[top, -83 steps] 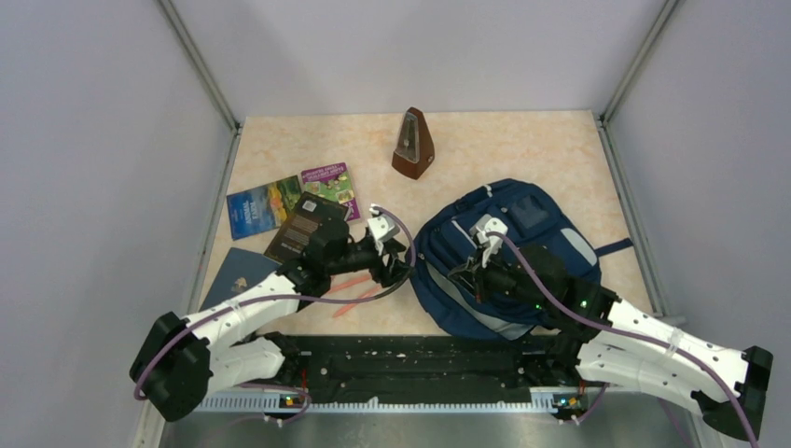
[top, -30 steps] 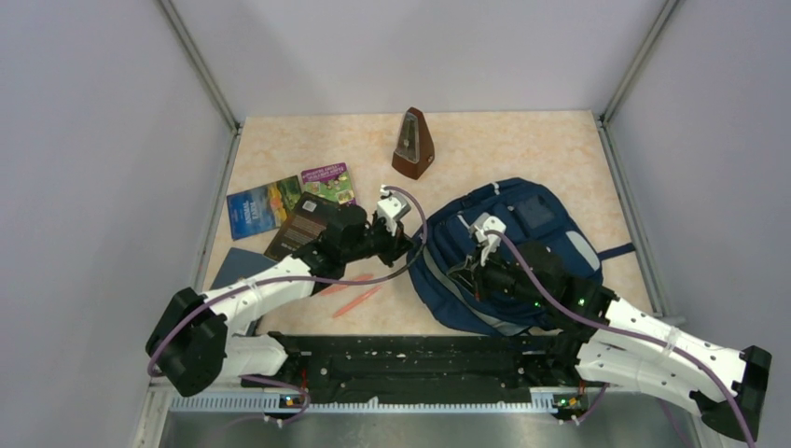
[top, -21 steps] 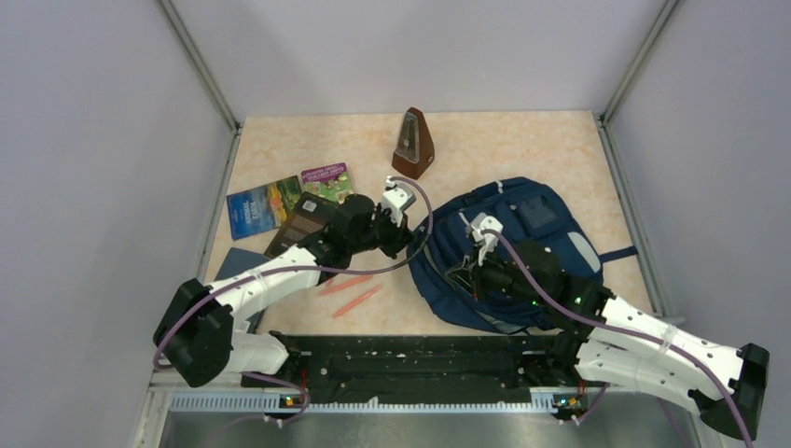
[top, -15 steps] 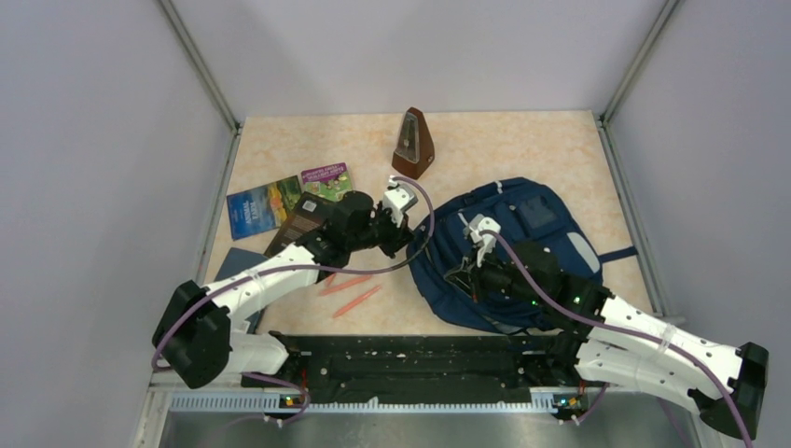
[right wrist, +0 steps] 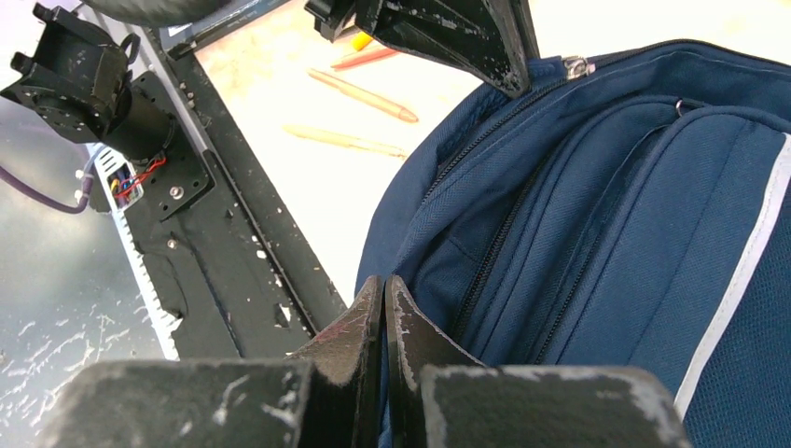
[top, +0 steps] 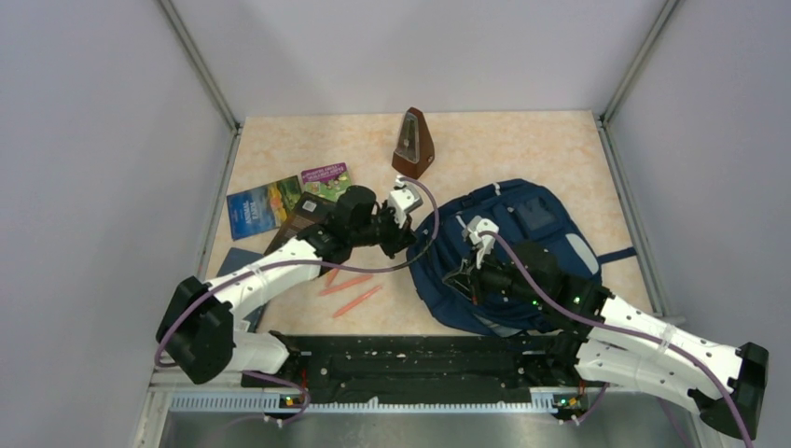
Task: Pack the student bag
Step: Unzip the student bag at the center of the board.
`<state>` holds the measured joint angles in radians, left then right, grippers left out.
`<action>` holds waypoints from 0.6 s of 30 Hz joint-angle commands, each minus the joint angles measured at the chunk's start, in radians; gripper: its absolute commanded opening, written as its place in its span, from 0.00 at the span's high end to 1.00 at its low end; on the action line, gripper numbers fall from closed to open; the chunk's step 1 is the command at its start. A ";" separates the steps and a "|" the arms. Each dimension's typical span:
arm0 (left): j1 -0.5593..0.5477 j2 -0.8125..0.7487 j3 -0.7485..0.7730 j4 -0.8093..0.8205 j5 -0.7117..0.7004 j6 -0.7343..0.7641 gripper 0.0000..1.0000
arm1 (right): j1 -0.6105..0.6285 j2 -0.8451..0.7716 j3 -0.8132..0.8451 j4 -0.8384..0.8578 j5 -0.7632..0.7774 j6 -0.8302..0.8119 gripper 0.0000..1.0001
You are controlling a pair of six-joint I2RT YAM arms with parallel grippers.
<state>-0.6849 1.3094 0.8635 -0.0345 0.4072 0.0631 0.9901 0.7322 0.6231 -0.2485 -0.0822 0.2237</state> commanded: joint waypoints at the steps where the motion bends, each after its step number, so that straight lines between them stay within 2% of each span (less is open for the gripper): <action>1: 0.008 0.041 0.042 0.102 0.036 0.003 0.94 | 0.011 -0.025 0.030 0.075 -0.081 0.024 1.00; 4: 0.009 0.070 0.044 0.120 0.062 0.000 0.90 | 0.011 -0.028 0.031 0.082 -0.094 0.024 1.00; 10: 0.012 0.103 0.044 0.120 0.053 0.002 0.86 | 0.012 -0.021 0.030 0.097 -0.111 0.025 1.00; 14: 0.013 0.112 0.038 0.114 0.032 0.006 0.90 | 0.012 -0.004 0.031 0.095 -0.103 0.027 1.00; 18: 0.017 0.106 0.010 0.124 -0.037 -0.018 0.95 | 0.011 0.013 0.015 0.088 -0.020 0.033 1.00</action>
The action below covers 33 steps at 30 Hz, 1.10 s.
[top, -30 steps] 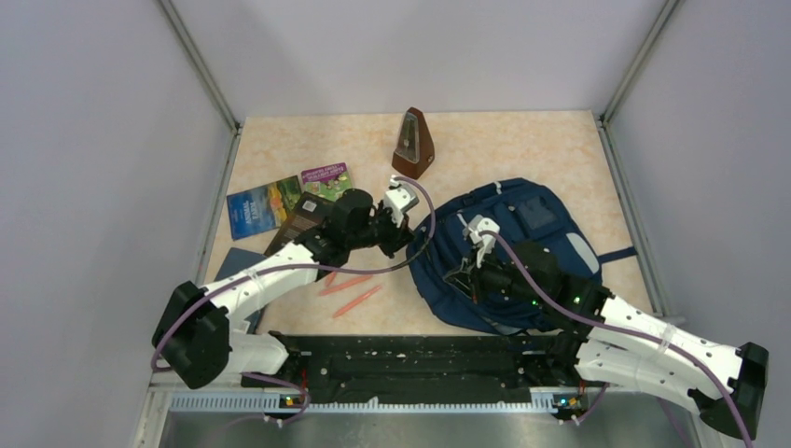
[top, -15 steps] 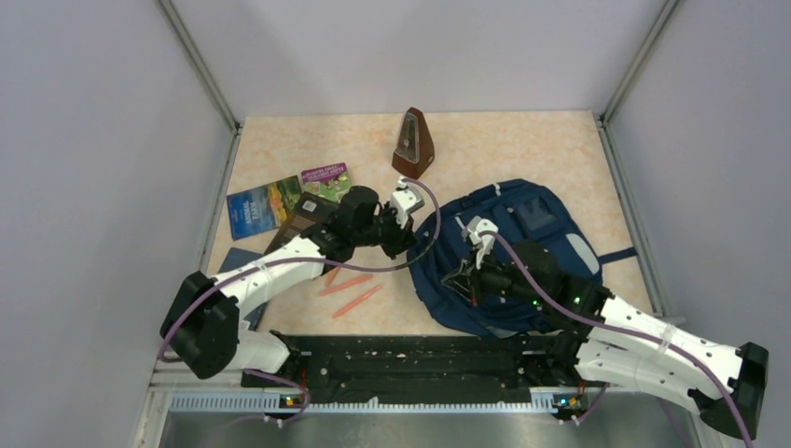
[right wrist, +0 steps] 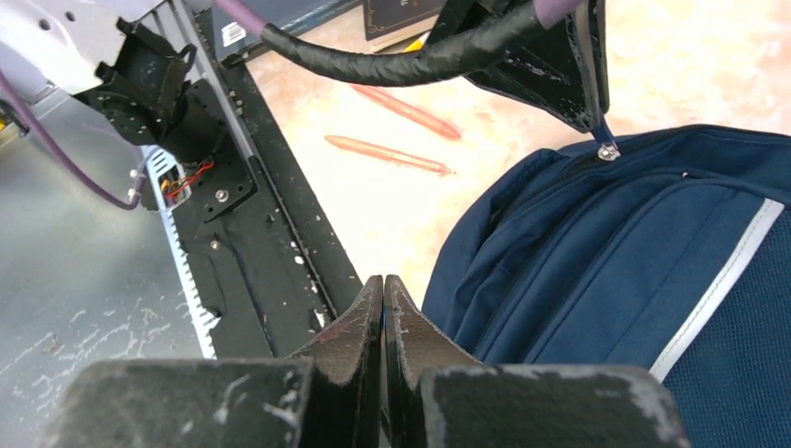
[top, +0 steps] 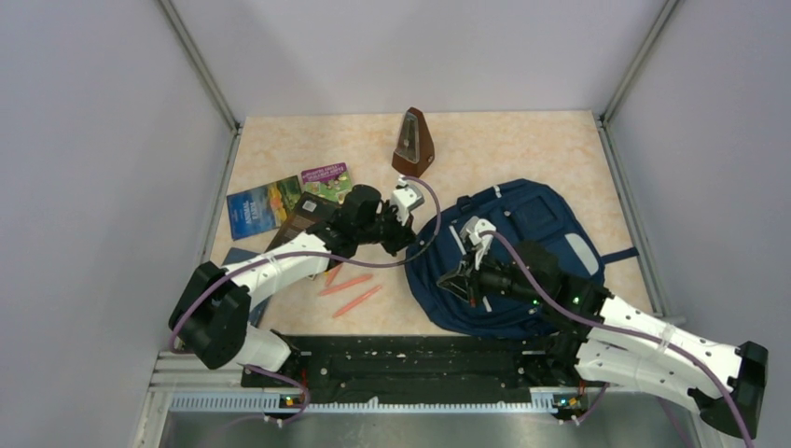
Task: Pack the student bag
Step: Unzip the student bag at the center of the board.
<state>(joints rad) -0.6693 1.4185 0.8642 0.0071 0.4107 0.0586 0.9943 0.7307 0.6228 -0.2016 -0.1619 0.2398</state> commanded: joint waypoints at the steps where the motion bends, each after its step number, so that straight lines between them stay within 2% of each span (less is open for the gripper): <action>1: 0.003 -0.009 -0.005 0.097 -0.049 -0.020 0.97 | 0.008 0.021 0.010 0.044 0.089 0.021 1.00; 3: 0.006 -0.017 -0.035 0.133 -0.063 -0.044 1.00 | 0.009 0.048 -0.001 0.057 0.150 0.040 0.98; 9: 0.008 -0.029 -0.100 0.224 -0.092 -0.115 1.00 | 0.051 0.229 -0.060 0.181 0.336 0.095 0.69; 14: 0.011 -0.040 -0.131 0.246 -0.140 -0.146 1.00 | 0.093 0.354 -0.101 0.328 0.395 0.125 0.50; 19: 0.013 -0.064 -0.161 0.271 -0.163 -0.163 1.00 | 0.104 0.439 -0.106 0.389 0.430 0.133 0.48; 22: 0.014 -0.069 -0.170 0.278 -0.162 -0.168 1.00 | 0.103 0.484 -0.095 0.390 0.453 0.128 0.49; 26: 0.015 -0.066 -0.175 0.288 -0.161 -0.172 1.00 | 0.104 0.541 -0.071 0.386 0.473 0.122 0.57; 30: 0.017 -0.069 -0.187 0.303 -0.195 -0.181 1.00 | 0.121 0.547 -0.062 0.366 0.549 0.133 0.86; 33: 0.017 -0.067 -0.189 0.306 -0.264 -0.186 1.00 | 0.126 0.495 -0.073 0.372 0.543 0.137 1.00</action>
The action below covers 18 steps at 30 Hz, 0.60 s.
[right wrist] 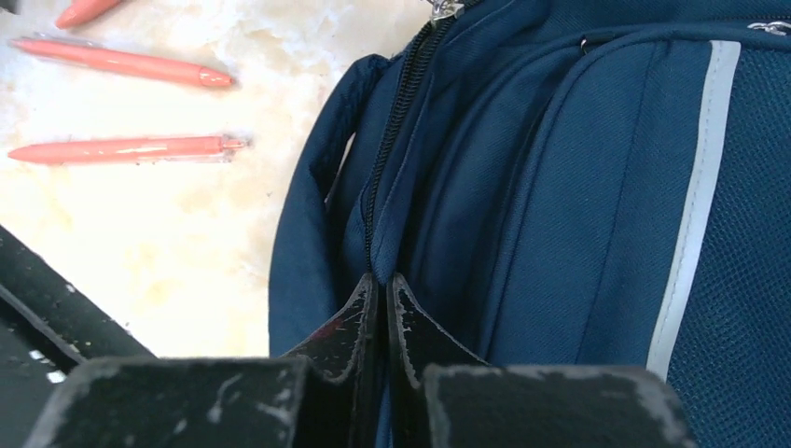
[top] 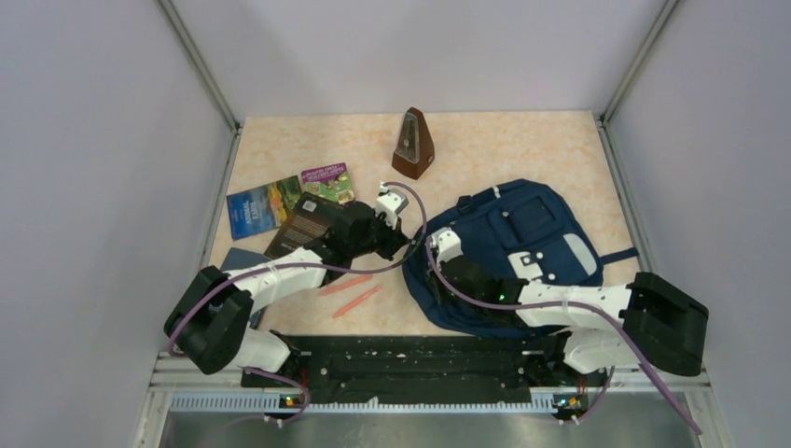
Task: Pack the student bag
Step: Unzip the student bag at the center of the board.
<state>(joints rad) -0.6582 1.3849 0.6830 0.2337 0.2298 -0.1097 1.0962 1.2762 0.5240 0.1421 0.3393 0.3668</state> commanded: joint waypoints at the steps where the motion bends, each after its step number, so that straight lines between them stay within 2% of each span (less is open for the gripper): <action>1: 0.006 -0.032 -0.005 0.080 -0.109 -0.019 1.00 | 0.024 -0.071 0.023 0.024 0.040 0.011 1.00; 7: 0.007 -0.037 0.017 0.079 -0.219 -0.039 1.00 | 0.025 -0.195 0.017 -0.022 0.031 0.021 1.00; 18: 0.017 0.031 0.103 0.124 -0.180 -0.073 1.00 | 0.025 -0.450 -0.016 0.017 -0.086 -0.035 1.00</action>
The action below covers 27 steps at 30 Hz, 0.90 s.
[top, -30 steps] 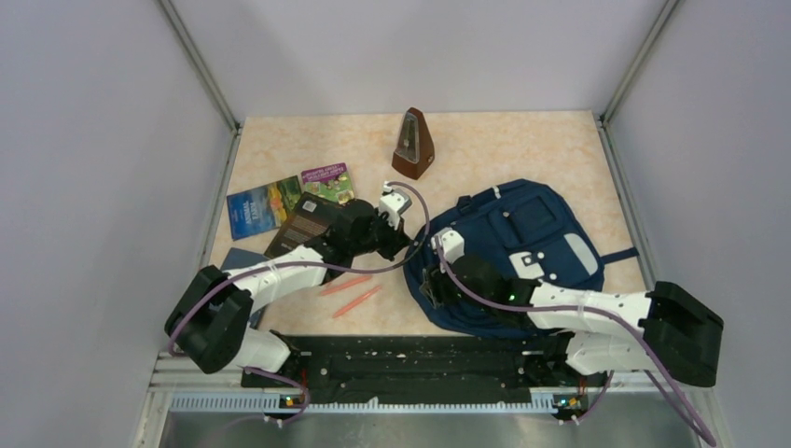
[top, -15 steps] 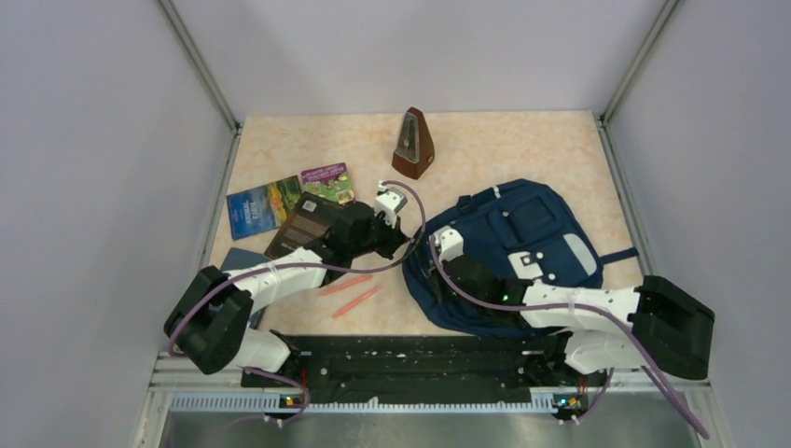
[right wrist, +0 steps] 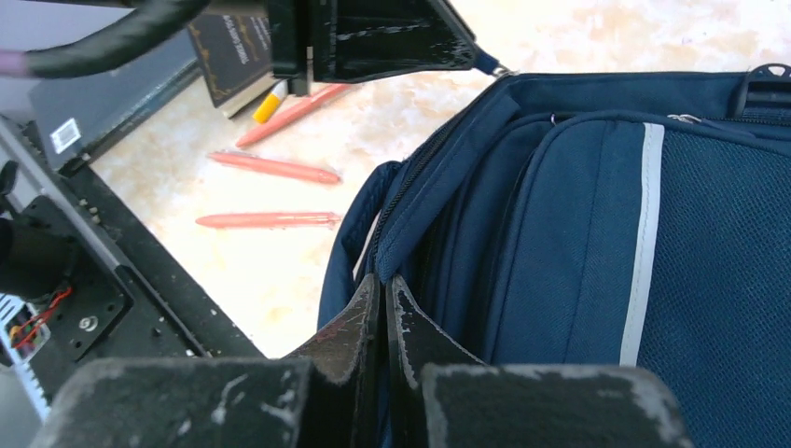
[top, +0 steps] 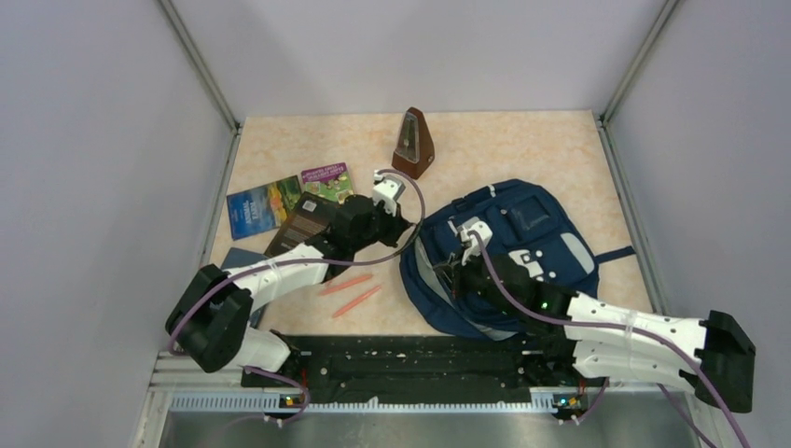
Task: Pack the student bag
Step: Unzip the student bag at the center of the board.
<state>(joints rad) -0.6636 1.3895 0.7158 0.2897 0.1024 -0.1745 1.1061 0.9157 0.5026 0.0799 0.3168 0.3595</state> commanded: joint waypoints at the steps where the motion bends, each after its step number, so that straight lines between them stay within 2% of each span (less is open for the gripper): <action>1: 0.025 0.037 0.080 0.075 -0.039 -0.012 1.00 | 0.015 -0.105 0.004 0.082 -0.069 -0.032 1.00; 9: 0.067 0.152 0.170 0.105 0.012 -0.033 1.00 | 0.014 -0.168 0.012 0.084 -0.076 -0.056 1.00; 23: 0.096 0.394 0.367 0.166 0.086 -0.015 1.00 | 0.015 -0.172 0.049 0.100 -0.093 -0.067 1.00; 27: 0.096 0.456 0.430 0.181 0.093 -0.027 1.00 | 0.014 -0.161 0.099 0.059 -0.093 -0.073 1.00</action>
<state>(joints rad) -0.5983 1.8011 1.0550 0.3573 0.2531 -0.2150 1.1061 0.7792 0.4938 0.0731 0.2749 0.2951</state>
